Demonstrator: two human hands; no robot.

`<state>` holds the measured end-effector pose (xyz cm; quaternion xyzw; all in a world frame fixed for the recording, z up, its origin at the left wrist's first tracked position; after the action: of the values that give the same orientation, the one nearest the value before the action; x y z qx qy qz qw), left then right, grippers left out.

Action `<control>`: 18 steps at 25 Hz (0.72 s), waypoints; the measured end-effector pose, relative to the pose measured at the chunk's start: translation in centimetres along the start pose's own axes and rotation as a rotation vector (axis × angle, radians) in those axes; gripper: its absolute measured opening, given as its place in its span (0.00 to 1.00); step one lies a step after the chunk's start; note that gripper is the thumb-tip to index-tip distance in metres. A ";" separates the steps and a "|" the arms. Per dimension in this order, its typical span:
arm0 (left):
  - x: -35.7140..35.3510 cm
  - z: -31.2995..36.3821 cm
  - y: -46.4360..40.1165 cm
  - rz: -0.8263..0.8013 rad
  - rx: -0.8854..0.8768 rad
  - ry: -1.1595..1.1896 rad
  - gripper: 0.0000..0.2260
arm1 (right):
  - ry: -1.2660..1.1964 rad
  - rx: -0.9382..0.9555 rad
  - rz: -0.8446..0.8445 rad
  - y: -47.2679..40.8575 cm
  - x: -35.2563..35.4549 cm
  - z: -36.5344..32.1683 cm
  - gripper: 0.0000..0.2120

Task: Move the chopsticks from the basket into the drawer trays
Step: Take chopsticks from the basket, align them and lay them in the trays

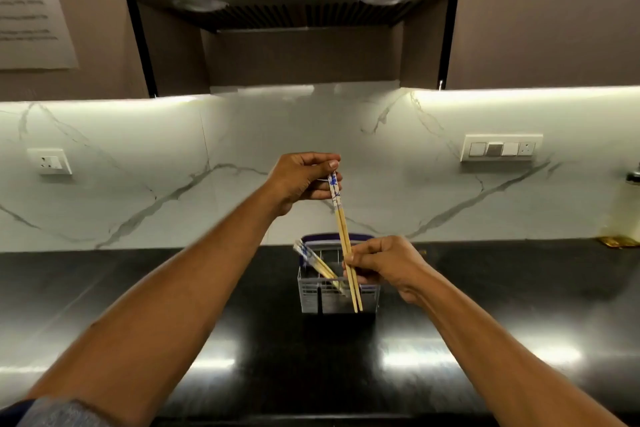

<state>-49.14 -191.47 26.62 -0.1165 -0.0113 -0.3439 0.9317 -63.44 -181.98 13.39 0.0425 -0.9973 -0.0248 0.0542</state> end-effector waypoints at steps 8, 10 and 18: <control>-6.1 -22.8 12.2 0.006 0.388 0.218 0.06 | -0.041 -0.313 -0.045 8.3 -6.9 18.9 0.03; -7.8 -27.8 15.2 -0.012 0.465 0.238 0.06 | -0.022 -0.405 -0.051 10.3 -8.5 23.2 0.03; -12.3 -42.1 24.2 -0.048 0.698 0.262 0.09 | -0.126 -0.652 -0.070 15.4 -12.3 35.5 0.04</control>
<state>-45.46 -175.28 -20.59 0.2534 -0.0113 -0.3533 0.9005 -56.45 -163.98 -22.29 0.0557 -0.9361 -0.3472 0.0022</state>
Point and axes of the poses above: each hand's wrist, its own y-axis away from the middle knuckle, its own x-axis out of the back of the hand, z = x × y, the point moved 8 cm from there along -y, towards the middle knuckle, and after that the axes turned 12 degrees about -z, right-handed, at the moved point
